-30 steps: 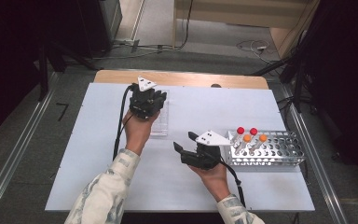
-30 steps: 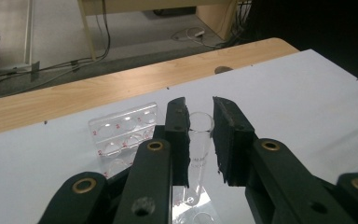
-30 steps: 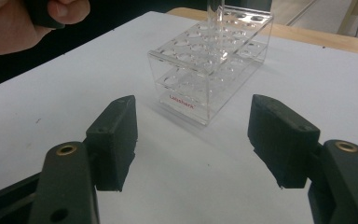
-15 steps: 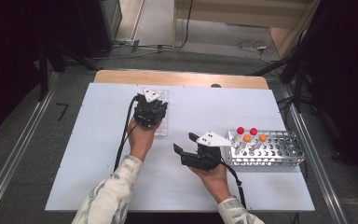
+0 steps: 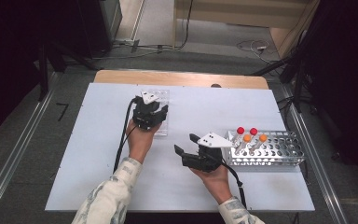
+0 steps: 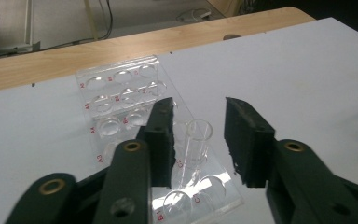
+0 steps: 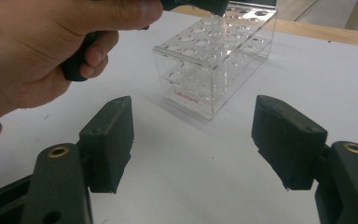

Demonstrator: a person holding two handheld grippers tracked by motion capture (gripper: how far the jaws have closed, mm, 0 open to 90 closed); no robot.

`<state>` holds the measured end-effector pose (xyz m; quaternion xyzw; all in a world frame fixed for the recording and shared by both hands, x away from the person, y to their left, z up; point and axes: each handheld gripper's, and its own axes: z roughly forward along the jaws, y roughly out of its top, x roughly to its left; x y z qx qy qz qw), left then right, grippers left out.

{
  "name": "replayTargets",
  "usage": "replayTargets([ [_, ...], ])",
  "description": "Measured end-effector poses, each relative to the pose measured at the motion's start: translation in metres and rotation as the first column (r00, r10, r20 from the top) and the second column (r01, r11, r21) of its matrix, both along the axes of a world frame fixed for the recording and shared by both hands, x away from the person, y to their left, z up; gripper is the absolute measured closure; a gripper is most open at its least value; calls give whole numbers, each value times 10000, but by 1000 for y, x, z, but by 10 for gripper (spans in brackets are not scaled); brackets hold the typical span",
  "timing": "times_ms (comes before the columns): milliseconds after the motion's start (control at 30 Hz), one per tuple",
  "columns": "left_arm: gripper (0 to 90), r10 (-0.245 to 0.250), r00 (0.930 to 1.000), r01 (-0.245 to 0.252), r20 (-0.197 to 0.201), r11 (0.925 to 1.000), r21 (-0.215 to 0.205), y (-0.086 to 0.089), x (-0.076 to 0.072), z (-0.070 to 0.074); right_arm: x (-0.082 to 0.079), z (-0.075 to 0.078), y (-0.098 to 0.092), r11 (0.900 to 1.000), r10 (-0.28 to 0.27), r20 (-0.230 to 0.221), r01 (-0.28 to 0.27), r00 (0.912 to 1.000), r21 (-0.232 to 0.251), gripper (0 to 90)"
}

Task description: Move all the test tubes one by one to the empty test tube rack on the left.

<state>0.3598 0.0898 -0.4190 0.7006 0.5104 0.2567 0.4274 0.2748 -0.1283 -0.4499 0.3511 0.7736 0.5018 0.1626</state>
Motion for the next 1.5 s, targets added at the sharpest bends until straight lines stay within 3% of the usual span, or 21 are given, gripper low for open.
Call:
replayTargets([
  [33,581,56,10000,-56,6,10000,22,0,-1,1,0,0,0,10000,0,0,0,10000,0,277],
  [67,471,171,9998,-171,34,9998,101,0,-3,2,-2,1,-3,10000,4,45,-3,10000,-36,270],
  [233,291,500,9986,-500,152,9987,9,4,-13,8,-9,8,-20,9999,-105,53,105,9999,18,263],
  [467,201,362,9990,-351,267,9987,-377,9,-28,11,-30,22,-55,9993,-372,341,370,9987,55,258],
  [767,164,400,9983,-384,413,9985,-382,11,-37,12,-56,29,-92,9979,-645,610,648,9961,-44,257],
  [1033,157,529,9979,-514,373,9979,-405,14,-39,9,-71,24,-123,9925,-1197,713,1211,9902,-145,258],
  [1233,148,459,9982,-447,386,9985,-311,11,-39,8,-67,18,-137,9848,-1685,718,1710,9831,-298,271],
  [1500,139,435,9980,-423,467,9987,-274,10,-41,7,-50,1,-145,9707,-2364,689,2387,9692,-264,448],
])
